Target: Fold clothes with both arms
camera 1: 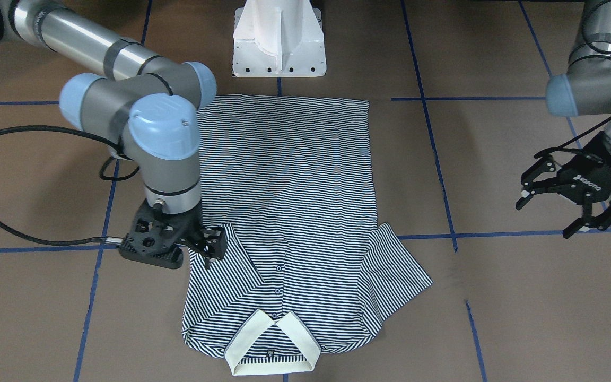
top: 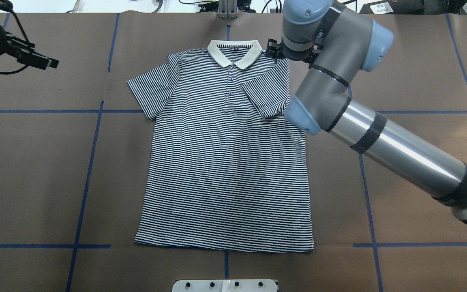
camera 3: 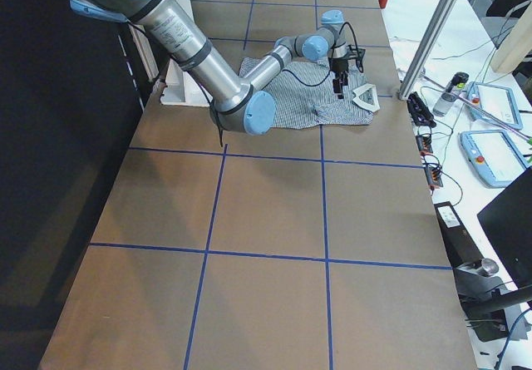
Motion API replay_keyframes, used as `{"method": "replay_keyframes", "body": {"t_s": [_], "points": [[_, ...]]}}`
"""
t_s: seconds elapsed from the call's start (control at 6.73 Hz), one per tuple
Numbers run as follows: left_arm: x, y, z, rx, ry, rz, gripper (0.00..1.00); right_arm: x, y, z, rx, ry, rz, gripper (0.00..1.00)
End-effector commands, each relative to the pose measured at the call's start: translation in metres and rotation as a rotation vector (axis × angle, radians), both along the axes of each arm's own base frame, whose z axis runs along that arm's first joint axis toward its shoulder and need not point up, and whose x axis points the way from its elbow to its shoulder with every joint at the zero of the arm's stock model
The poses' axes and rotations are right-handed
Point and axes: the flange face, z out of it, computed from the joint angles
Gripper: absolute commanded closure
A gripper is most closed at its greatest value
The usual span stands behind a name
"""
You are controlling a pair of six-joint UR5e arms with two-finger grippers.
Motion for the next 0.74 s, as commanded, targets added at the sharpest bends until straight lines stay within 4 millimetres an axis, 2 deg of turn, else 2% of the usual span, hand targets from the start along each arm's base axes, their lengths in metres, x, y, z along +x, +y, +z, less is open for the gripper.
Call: {"method": "replay_keyframes", "body": {"t_s": [0.0, 0.15, 0.3, 0.45, 0.59], "points": [[0.084, -0.002, -0.028, -0.191, 0.085, -0.181, 0.17, 0.095, -0.003, 0.071, 0.114, -0.084, -0.175, 0.00], [0.103, -0.003, -0.028, -0.217, 0.092, -0.236, 0.26, 0.130, 0.003, 0.116, 0.162, -0.150, -0.191, 0.00], [0.123, -0.004, -0.027, -0.260, 0.104, -0.298, 0.35, 0.160, 0.006, 0.142, 0.170, -0.180, -0.227, 0.00], [0.158, -0.001, -0.025, -0.325, 0.157, -0.382, 0.44, 0.169, 0.008, 0.149, 0.166, -0.181, -0.225, 0.00], [0.198, 0.001, -0.002, -0.343, 0.184, -0.414, 0.45, 0.169, 0.007, 0.150, 0.168, -0.173, -0.220, 0.00]]}}
